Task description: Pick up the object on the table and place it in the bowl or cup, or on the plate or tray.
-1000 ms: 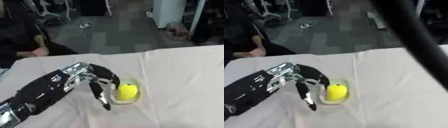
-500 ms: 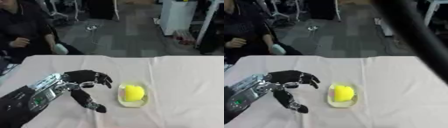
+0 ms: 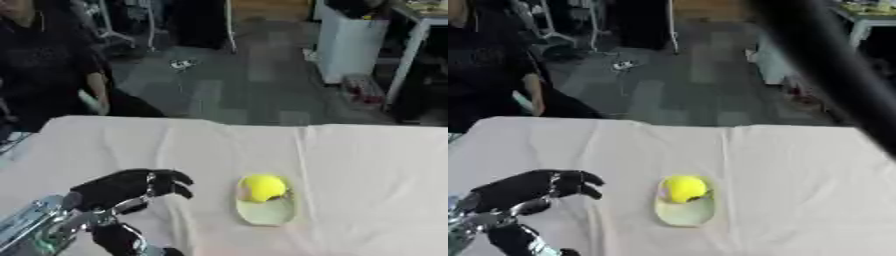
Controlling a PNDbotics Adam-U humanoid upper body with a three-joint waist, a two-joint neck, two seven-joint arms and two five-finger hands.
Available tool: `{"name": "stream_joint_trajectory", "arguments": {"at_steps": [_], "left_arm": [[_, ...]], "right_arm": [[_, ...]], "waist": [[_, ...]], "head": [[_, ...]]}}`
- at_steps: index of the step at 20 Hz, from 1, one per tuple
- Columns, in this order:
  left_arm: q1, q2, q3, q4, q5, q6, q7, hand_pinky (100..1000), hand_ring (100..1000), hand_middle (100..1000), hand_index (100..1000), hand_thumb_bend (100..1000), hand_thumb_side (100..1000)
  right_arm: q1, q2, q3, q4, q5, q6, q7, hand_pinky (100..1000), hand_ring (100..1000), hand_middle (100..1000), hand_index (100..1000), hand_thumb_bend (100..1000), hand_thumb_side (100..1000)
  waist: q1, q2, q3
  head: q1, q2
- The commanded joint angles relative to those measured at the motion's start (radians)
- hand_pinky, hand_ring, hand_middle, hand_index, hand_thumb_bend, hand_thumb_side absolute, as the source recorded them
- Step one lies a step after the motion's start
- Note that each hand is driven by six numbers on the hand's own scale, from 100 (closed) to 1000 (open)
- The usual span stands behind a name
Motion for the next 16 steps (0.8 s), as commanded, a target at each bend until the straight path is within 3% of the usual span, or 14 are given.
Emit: {"name": "stream_joint_trajectory", "arguments": {"at_steps": [1,8,12,16], "left_arm": [[-0.001,-0.048,0.073,-0.018,-0.053,0.010,0.065,753,754,868,845,548,961],[-0.042,-0.215,0.179,-0.018,-0.053,-0.017,0.446,690,709,845,834,551,905],[-0.081,-0.285,0.179,-0.018,-0.023,-0.067,0.629,670,693,830,827,539,886],[-0.112,-0.306,0.157,-0.018,0.006,-0.140,0.721,629,652,799,805,521,875]], "right_arm": [[0.006,0.001,0.000,-0.014,0.040,0.000,-0.043,212,489,574,363,213,1000],[0.034,0.022,-0.005,-0.014,0.087,0.005,-0.103,214,489,570,370,215,993],[0.058,0.044,0.004,-0.014,0.130,0.004,-0.126,214,490,566,348,210,993],[0.087,0.083,0.028,-0.014,0.198,0.011,-0.146,208,489,564,308,197,1000]], "waist": [[-0.004,-0.012,0.009],[-0.016,-0.025,0.044],[-0.029,-0.028,0.063],[-0.040,-0.028,0.086]], "head": [[-0.029,-0.027],[-0.053,-0.056],[-0.087,-0.082],[-0.122,-0.099]]}}
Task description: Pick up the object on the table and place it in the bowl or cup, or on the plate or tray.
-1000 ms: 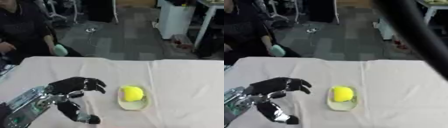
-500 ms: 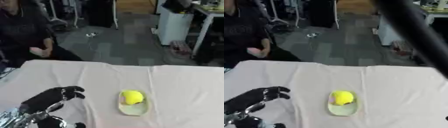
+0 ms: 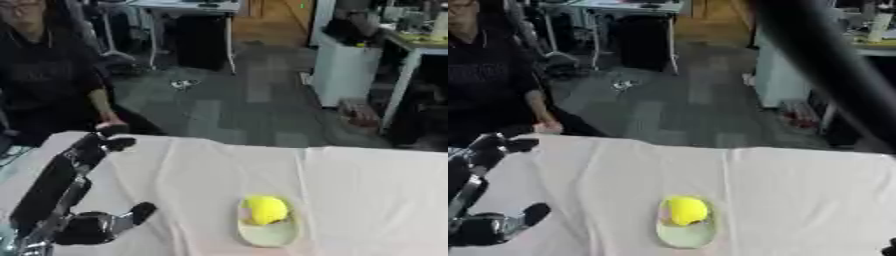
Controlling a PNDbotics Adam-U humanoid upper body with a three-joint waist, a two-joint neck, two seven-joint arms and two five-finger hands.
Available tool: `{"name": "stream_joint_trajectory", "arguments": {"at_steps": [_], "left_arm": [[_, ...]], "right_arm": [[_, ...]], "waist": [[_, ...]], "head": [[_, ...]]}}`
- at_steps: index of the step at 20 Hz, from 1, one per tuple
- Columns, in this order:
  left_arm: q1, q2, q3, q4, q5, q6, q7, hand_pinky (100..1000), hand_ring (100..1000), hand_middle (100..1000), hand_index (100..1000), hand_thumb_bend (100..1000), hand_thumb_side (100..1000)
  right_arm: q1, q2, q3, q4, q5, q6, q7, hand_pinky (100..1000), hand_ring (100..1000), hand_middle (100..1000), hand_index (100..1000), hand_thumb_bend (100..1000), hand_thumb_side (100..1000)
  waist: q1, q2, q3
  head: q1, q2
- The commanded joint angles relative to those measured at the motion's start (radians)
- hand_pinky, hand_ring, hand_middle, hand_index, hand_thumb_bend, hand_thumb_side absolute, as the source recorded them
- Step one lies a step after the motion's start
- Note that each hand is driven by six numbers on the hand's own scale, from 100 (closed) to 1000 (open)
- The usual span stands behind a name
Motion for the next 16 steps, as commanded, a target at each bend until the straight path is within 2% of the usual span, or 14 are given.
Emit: {"name": "stream_joint_trajectory", "arguments": {"at_steps": [1,6,7,12,16], "left_arm": [[-0.028,0.002,-0.008,-0.016,0.033,-0.048,0.067,617,642,790,797,514,870],[-0.038,-0.003,-0.020,-0.016,0.105,-0.111,0.144,602,626,777,780,517,869],[-0.037,-0.003,-0.021,-0.016,0.116,-0.118,0.154,601,625,777,780,509,857],[-0.029,-0.003,-0.027,-0.016,0.143,-0.127,0.169,598,620,776,781,508,856],[-0.024,-0.003,-0.027,-0.016,0.149,-0.126,0.172,597,618,777,782,506,857]], "right_arm": [[0.013,0.018,0.019,-0.014,0.055,0.008,-0.018,208,489,564,309,197,1000],[0.024,0.046,0.048,-0.014,0.115,0.002,-0.076,219,486,559,355,232,989],[0.025,0.048,0.053,-0.014,0.124,-0.004,-0.089,221,486,559,356,210,977],[0.029,0.052,0.073,-0.014,0.161,-0.021,-0.129,226,486,556,358,212,971],[0.029,0.049,0.076,-0.014,0.171,-0.021,-0.141,228,486,556,362,214,970]], "waist": [[0.000,-0.007,0.008],[-0.004,-0.006,0.018],[-0.004,-0.005,0.019],[-0.004,-0.005,0.016],[-0.004,-0.007,0.014]], "head": [[-0.025,-0.022],[-0.023,-0.044],[-0.024,-0.050],[-0.037,-0.064],[-0.028,-0.058]]}}
